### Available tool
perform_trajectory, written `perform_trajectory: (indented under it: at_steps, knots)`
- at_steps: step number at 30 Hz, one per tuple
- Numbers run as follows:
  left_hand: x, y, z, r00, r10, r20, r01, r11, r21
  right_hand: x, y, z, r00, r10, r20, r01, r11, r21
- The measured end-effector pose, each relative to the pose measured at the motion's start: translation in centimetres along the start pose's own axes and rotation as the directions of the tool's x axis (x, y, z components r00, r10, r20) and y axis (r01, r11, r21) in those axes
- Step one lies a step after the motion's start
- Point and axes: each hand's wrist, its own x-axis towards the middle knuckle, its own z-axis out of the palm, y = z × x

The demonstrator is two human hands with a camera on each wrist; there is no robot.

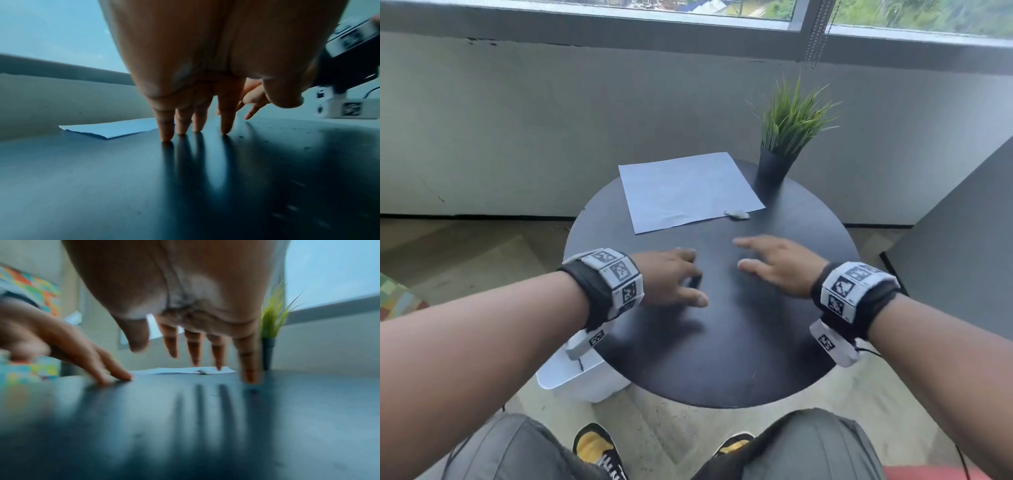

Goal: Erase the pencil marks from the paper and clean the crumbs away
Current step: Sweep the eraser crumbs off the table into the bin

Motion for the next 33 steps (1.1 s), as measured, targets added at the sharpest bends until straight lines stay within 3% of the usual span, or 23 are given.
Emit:
perform_trajectory:
  at_steps: [2, 3, 4, 6, 7, 8, 9, 10, 11, 13, 14, 16, 18, 20, 21, 22, 24, 26, 27, 29, 30, 32, 33]
  knots:
    - [-0.7, 0.4, -0.1, 0.999, 0.03, -0.044, -0.035, 0.993, -0.117, 0.8, 0.3, 1.0, 0.978, 0.208, 0.032, -0.195, 0.954, -0.229]
    - [-0.8, 0.6, -0.5, 0.994, 0.029, -0.103, -0.048, 0.981, -0.19, 0.6, -0.5, 2.1, 0.976, 0.202, 0.086, -0.167, 0.938, -0.303]
    - [-1.0, 0.5, -0.8, 0.987, 0.015, -0.16, -0.047, 0.978, -0.202, -0.5, -2.0, 3.1, 0.98, 0.127, 0.15, -0.071, 0.94, -0.333]
    - [-0.8, -0.4, -0.7, 0.971, -0.054, -0.232, 0.027, 0.993, -0.115, -3.3, -4.8, 3.8, 0.951, -0.174, 0.254, 0.237, 0.94, -0.247]
    - [-0.8, -0.8, -0.3, 0.972, -0.114, -0.204, 0.102, 0.993, -0.065, -4.3, -5.5, 3.2, 0.929, -0.281, 0.241, 0.312, 0.944, -0.104]
    - [-1.0, -1.2, 0.3, 0.978, -0.161, -0.133, 0.159, 0.987, -0.026, -4.5, -4.9, 2.4, 0.942, -0.287, 0.174, 0.283, 0.958, 0.045]
    - [-1.4, -1.2, 0.8, 0.984, -0.165, -0.062, 0.166, 0.986, 0.005, -4.3, -3.5, 1.7, 0.977, -0.203, 0.063, 0.191, 0.968, 0.162]
    - [-1.8, -1.1, 1.3, 0.992, -0.127, 0.003, 0.127, 0.992, 0.022, -3.7, -1.5, 1.1, 0.998, -0.031, -0.054, 0.041, 0.981, 0.191]
    - [-2.4, -0.8, 1.7, 0.998, -0.044, 0.049, 0.044, 0.999, 0.009, -3.1, 0.5, 0.6, 0.979, 0.161, -0.128, -0.142, 0.979, 0.144]
    - [-3.5, -0.1, 2.1, 0.994, 0.101, 0.05, -0.093, 0.985, -0.145, -2.4, 2.3, 0.9, 0.905, 0.414, -0.093, -0.423, 0.899, -0.112]
    - [-4.0, 0.1, 2.3, 0.991, 0.131, -0.009, -0.129, 0.962, -0.239, -2.5, 1.7, 1.9, 0.896, 0.444, -0.031, -0.441, 0.876, -0.196]
    - [-4.1, -0.7, 2.8, 0.982, 0.067, -0.178, -0.121, 0.941, -0.315, -3.2, -1.8, 4.2, 0.935, 0.347, 0.074, -0.321, 0.915, -0.243]
    - [-3.9, -2.5, 3.0, 0.958, -0.097, -0.269, 0.018, 0.96, -0.279, -4.0, -6.2, 4.6, 0.991, 0.016, 0.136, 0.009, 0.983, -0.186]
    - [-4.2, -4.3, 3.5, 0.931, -0.292, -0.22, 0.259, 0.951, -0.168, -3.4, -8.7, 3.6, 0.954, -0.275, 0.12, 0.285, 0.956, -0.07]
    - [-4.4, -4.9, 4.0, 0.916, -0.358, -0.182, 0.344, 0.933, -0.105, -2.5, -9.0, 2.9, 0.945, -0.317, 0.078, 0.32, 0.947, -0.03]
    - [-4.7, -5.1, 4.4, 0.909, -0.387, -0.153, 0.382, 0.922, -0.059, -1.3, -8.7, 2.1, 0.956, -0.292, 0.018, 0.292, 0.956, -0.017]
    - [-5.7, -4.5, 5.6, 0.937, -0.332, -0.111, 0.332, 0.943, -0.024, 1.7, -7.2, 1.0, 0.994, -0.11, -0.013, 0.109, 0.99, -0.084]
    - [-6.8, -3.1, 6.3, 0.98, -0.174, -0.092, 0.169, 0.984, -0.053, 3.9, -6.2, 1.2, 0.997, 0.066, 0.04, -0.054, 0.968, -0.244]
    - [-7.4, -2.4, 6.3, 0.992, -0.081, -0.1, 0.072, 0.993, -0.091, 4.3, -6.3, 1.7, 0.992, 0.102, 0.072, -0.075, 0.948, -0.308]
    - [-8.0, -2.0, 6.2, 0.978, 0.056, -0.199, -0.089, 0.982, -0.166, 3.5, -7.7, 3.4, 0.982, 0.068, 0.174, 0.007, 0.917, -0.399]
    - [-8.0, -2.4, 5.8, 0.958, 0.045, -0.282, -0.108, 0.971, -0.212, 2.4, -8.7, 4.1, 0.969, 0.012, 0.248, 0.096, 0.904, -0.417]
    - [-7.2, -4.2, 5.4, 0.914, -0.137, -0.383, 0.032, 0.963, -0.267, 0.4, -10.4, 4.2, 0.908, -0.164, 0.387, 0.303, 0.893, -0.334]
    - [-6.6, -5.4, 5.3, 0.902, -0.254, -0.35, 0.169, 0.952, -0.254, 0.1, -10.9, 3.6, 0.873, -0.256, 0.416, 0.369, 0.903, -0.219]
